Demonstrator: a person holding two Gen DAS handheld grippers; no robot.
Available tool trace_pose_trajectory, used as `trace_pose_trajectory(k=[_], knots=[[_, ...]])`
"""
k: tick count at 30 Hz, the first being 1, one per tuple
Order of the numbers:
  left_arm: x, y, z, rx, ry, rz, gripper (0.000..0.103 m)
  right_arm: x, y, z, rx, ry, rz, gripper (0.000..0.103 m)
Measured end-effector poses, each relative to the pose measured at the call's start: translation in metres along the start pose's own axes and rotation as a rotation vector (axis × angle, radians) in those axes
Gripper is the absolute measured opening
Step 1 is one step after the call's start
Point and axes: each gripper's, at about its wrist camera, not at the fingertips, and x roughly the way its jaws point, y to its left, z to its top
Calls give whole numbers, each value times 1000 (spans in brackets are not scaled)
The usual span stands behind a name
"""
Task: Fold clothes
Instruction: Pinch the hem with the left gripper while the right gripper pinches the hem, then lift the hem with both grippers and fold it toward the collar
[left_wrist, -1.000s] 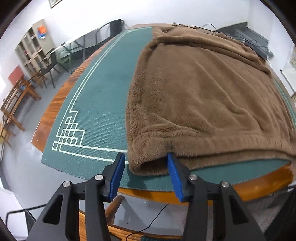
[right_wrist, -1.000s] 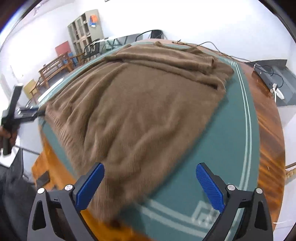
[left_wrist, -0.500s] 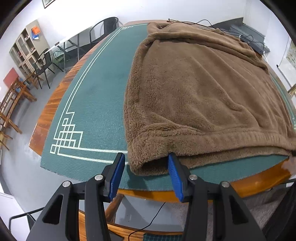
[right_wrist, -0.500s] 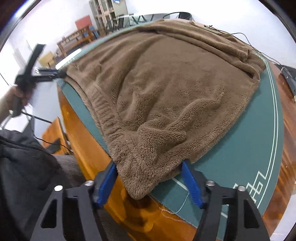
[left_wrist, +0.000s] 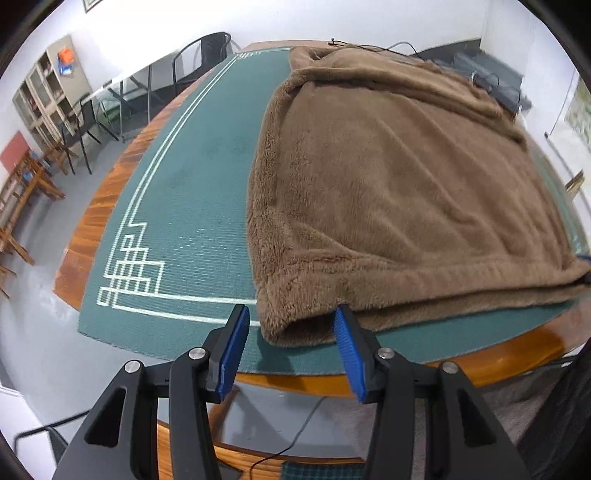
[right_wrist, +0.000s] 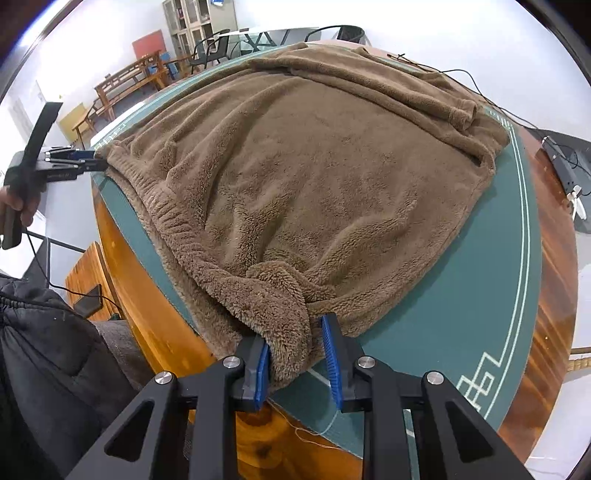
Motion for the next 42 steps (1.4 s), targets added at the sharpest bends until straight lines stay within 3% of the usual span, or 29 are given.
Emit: trace_pose_trajectory(k=[2, 4, 5, 6, 7, 11, 19, 29, 36, 42], knots=[[7, 3, 3, -27, 22, -23, 52, 1, -2, 0, 6, 2, 2, 27], [12, 7, 7, -60, 25, -61, 40, 2, -4, 0, 14, 4, 10, 27], [9, 11, 10, -77, 21, -63, 30, 1, -6, -2, 16, 5, 12, 27], [6, 15, 13, -93, 16, -64, 26, -1, -8, -4, 19, 5, 12, 27], [4, 19, 16, -109, 12, -65, 12, -2, -10, -4, 24, 5, 10, 27], [-15, 43, 28, -198, -27, -148, 11, -10, -21, -4, 66, -11, 12, 27], [-58, 27, 80, -83, -153, -126, 11, -39, -37, 13, 120, -104, -51, 27], [-117, 14, 204, 2, -390, -187, 11, -107, -72, 71, 208, -355, -259, 27], [-109, 19, 306, -36, -419, -282, 11, -139, -113, 146, 257, -501, -417, 27], [-67, 10, 390, 3, -403, -304, 11, -133, -157, 211, 312, -521, -504, 27]])
